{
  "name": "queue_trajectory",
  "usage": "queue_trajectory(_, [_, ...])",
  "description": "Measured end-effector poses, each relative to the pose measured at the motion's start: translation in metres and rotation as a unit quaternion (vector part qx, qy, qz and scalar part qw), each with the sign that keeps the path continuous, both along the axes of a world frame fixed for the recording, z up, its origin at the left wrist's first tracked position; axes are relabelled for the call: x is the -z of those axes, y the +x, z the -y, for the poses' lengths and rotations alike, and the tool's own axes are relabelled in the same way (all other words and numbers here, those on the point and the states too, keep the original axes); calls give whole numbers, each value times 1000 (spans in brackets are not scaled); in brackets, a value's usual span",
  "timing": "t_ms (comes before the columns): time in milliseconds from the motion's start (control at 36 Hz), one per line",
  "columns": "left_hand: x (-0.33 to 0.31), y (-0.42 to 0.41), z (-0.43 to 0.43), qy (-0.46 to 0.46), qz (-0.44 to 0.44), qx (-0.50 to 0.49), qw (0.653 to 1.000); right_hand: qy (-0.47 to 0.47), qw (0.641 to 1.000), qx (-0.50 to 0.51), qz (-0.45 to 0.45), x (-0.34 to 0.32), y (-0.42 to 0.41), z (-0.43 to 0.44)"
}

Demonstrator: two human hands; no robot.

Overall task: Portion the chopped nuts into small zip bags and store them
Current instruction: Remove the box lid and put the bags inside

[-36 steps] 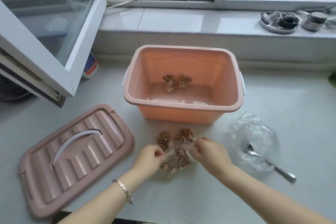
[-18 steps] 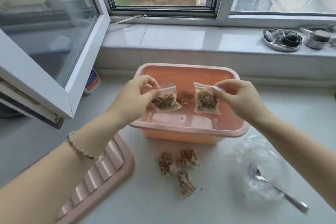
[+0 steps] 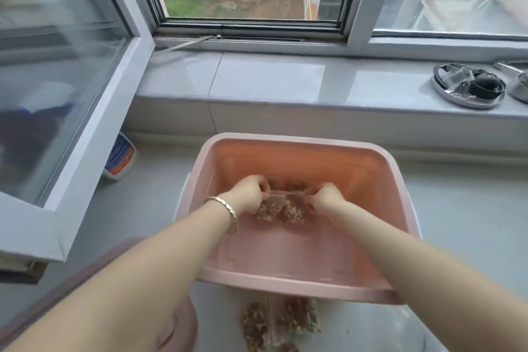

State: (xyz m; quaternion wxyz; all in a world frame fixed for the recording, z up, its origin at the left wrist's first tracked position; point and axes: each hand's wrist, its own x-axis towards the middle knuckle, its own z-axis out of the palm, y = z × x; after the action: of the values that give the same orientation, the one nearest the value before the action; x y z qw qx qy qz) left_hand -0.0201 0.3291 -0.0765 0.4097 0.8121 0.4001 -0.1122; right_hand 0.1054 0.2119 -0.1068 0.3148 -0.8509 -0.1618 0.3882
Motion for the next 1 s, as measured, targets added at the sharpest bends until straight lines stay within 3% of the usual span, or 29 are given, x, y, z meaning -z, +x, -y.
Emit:
queue_trajectory(111, [9,2,-4,60,-2,-22,998,5,997,68,-43,-4,-4,3])
queue_trajectory(250, [-24,-19,13,84,8,6,996,5,998,-17,53,-42,-14,28])
queue_trajectory(361, [-67,-58,50,124,126,16,984,67,984,-128,104,-93,-44,64])
queue_trajectory(472, [-88,-112,95,197,301,21,933,147,952,-226,145,-132,-89,107])
queue_trajectory(556, [-76,-148,126,187,369,49,909,170,929,-287,160,-131,-119,134])
queue_trajectory(639, [-41,-172,146,146,334,38,931,154,901,-361,185,-108,-140,151])
queue_trajectory(722, [7,-185,155,89,170,-4,981,58,902,-377,203,-73,-149,155])
queue_trajectory(778, [30,-187,156,44,67,-54,995,-18,912,-357,201,-48,-150,154])
queue_trajectory(1000, [55,-166,151,-69,56,-224,971,-90,919,-294,245,14,-175,146])
